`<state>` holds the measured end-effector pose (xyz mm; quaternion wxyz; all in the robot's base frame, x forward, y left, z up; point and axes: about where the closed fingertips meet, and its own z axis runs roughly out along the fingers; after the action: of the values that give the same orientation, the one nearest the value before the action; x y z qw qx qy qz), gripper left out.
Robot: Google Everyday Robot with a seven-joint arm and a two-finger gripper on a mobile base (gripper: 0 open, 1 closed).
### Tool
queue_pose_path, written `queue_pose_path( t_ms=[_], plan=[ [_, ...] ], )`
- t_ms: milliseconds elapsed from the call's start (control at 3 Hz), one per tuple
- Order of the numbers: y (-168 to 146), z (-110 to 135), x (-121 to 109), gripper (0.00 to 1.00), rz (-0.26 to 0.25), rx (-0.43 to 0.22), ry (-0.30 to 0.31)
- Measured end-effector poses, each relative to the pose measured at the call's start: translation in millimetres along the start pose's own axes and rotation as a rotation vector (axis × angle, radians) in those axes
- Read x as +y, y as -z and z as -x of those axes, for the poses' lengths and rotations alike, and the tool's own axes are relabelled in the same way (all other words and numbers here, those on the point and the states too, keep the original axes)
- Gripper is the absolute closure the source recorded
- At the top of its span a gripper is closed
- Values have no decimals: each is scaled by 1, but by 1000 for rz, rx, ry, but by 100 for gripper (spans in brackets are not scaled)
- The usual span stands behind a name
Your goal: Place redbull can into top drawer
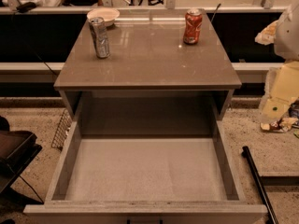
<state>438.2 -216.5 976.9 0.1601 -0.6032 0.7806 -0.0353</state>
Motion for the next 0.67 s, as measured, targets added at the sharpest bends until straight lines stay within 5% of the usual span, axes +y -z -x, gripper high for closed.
queue_pose_path(
  t_ms=[667],
  plan=[
    [-1,9,-7,0,-27,-47,3]
  ],
)
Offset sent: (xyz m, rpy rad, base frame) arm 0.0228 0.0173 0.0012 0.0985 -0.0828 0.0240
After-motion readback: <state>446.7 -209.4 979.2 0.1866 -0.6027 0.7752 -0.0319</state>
